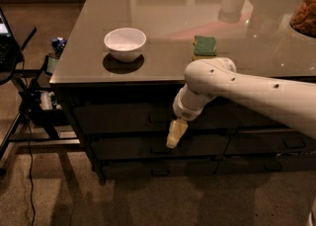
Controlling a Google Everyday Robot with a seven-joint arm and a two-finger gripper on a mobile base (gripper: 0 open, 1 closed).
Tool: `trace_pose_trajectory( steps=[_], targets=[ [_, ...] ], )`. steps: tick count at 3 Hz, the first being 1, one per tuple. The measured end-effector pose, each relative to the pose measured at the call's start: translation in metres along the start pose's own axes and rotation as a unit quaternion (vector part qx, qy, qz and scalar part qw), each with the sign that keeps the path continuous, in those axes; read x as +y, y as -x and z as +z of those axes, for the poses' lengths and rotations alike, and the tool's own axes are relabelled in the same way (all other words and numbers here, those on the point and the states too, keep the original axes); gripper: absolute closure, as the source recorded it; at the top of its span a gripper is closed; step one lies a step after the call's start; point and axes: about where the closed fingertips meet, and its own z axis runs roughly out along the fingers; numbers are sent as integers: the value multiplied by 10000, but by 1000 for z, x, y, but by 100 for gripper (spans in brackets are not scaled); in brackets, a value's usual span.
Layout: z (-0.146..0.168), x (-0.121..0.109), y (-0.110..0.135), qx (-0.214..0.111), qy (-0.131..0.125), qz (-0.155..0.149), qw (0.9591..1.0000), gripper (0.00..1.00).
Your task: Open top drawer
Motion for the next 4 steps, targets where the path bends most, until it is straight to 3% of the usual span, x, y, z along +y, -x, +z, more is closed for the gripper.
trace_pose_trajectory(
  steps=[2, 3, 4],
  targets=[
    [5, 37, -2, 176, 450, -126, 9988, 0],
    [-41, 85, -20, 168, 786, -207, 9965, 0],
    [-41, 85, -20, 168, 787, -207, 9965, 0]
  ],
)
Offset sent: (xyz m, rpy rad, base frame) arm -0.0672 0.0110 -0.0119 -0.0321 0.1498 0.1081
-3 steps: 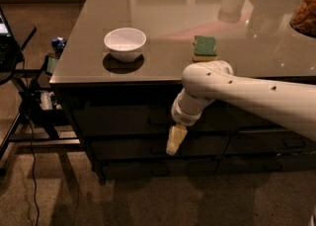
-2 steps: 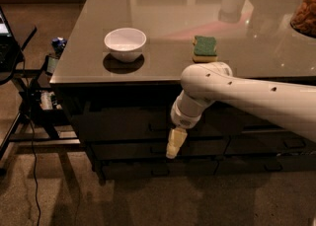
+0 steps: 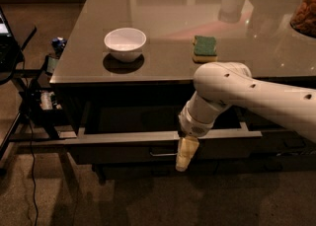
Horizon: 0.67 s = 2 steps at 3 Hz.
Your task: Open top drawer
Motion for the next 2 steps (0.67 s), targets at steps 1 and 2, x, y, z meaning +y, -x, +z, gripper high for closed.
trace_pose_trajectory(
  steps=[1, 2],
  targets=[
    [13, 1, 0, 75, 154, -70, 9998, 0],
    [21, 13, -8, 189, 399, -52, 9990, 0]
  ],
)
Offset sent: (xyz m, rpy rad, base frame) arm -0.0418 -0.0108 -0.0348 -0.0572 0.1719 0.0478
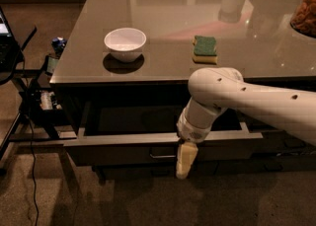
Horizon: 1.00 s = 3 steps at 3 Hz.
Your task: Open top drawer
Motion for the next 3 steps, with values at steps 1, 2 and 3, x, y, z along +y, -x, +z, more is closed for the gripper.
trace_pose_trajectory(
  steps=[1, 2, 3],
  targets=[
    [3, 23, -14, 108, 324, 94, 9994, 0],
    [-4, 47, -19, 60, 622, 95, 9980, 0],
    [-14, 66, -18, -70, 822, 96, 9965, 0]
  ],
)
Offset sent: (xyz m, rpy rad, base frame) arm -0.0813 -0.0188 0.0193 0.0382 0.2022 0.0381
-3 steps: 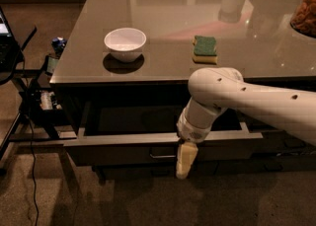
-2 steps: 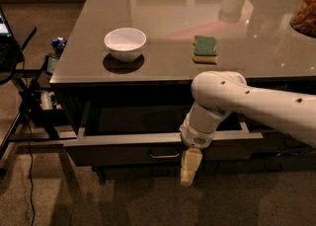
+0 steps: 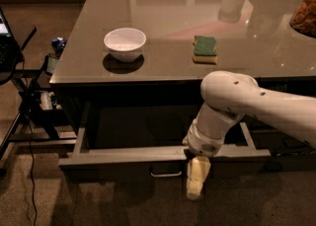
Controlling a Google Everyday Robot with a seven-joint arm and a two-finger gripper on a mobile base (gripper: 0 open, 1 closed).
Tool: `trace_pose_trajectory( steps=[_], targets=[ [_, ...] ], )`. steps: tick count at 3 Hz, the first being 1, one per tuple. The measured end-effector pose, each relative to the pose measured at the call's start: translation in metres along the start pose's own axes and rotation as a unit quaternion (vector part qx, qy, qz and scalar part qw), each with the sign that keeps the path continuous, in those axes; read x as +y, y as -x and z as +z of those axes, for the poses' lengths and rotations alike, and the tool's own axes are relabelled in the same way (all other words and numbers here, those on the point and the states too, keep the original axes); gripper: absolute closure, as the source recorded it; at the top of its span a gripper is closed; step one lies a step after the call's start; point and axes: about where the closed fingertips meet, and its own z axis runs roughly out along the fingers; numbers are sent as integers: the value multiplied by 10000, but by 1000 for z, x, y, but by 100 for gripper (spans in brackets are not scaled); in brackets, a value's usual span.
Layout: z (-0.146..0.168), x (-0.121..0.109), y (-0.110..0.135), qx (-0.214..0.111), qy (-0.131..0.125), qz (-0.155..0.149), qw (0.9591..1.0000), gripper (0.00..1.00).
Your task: Open top drawer
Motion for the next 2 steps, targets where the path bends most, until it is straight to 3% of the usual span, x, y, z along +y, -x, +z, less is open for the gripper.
trace_pose_trajectory(
  steps=[1, 2],
  targets=[
    [-7, 24, -7, -99, 187, 84, 9997, 0],
    [-7, 24, -7, -99, 187, 83, 9997, 0]
  ],
)
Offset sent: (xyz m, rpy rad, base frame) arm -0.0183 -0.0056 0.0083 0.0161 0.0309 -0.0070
